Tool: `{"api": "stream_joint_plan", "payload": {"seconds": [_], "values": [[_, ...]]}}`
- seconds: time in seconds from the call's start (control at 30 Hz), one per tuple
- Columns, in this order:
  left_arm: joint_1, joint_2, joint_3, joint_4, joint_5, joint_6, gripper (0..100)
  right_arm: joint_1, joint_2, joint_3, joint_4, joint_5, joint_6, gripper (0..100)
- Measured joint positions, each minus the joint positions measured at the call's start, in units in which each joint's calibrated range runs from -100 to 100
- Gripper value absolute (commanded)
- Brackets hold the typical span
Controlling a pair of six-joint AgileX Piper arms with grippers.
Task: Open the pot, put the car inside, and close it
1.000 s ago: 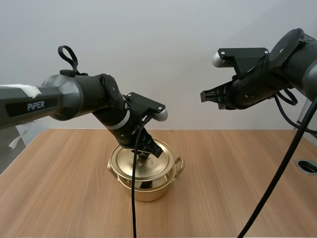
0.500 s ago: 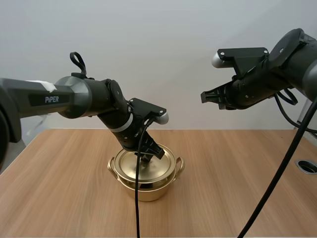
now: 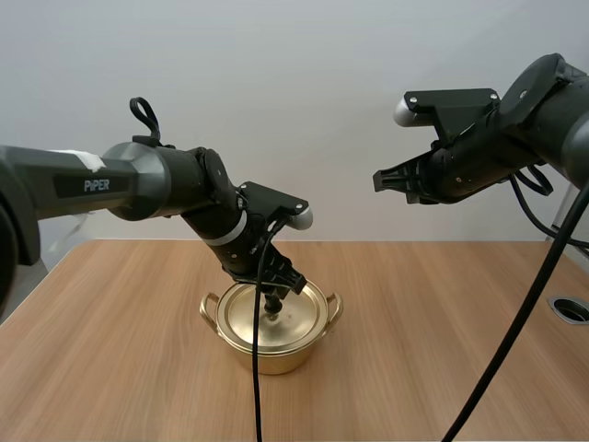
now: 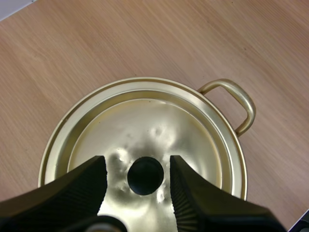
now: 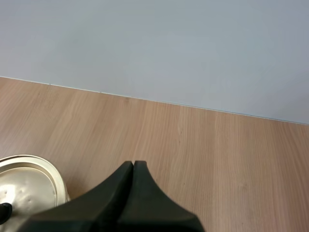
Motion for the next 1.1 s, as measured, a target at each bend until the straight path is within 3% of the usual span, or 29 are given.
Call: {"api": "stream_joint_plan", "payload": {"seconds": [0.07,0.13,0.17,0.57,0.7,0.83,1.1], "values": [[0.0,-1.21,-1.04,0.88,-0.33,-0.42,39,0.0,0.0,0.0,0.91,0.0,0.0,0],[0.0,-3.01,-2.87,2.6,-0.57,-2.01,6,0.0,-0.12,0.0,2.5,0.0,0.0,0],[0.0,-3.79,-3.81,3.36,-0.57,-2.71,0,0.0,-0.12,0.0,3.33,0.0,0.0,0],[0.0,-24.25,-18.14,18.0,-5.14,-14.5,0,0.81,-4.51,0.0,16.26,6.57,0.83,0],[0.0,-31.77,-18.14,18.16,-7.52,-16.7,0,1.5,-10.86,0.0,16.56,4.79,-4.91,0],[0.0,-39.39,-17.13,18.93,-2.43,-21.49,0,1.5,-17.35,0.0,16.45,4.79,-8.38,0],[0.0,-49.32,-12.76,25.88,-1.49,-28.95,0,1.5,-24.92,0.0,15.69,4.62,-6.61,0]]}}
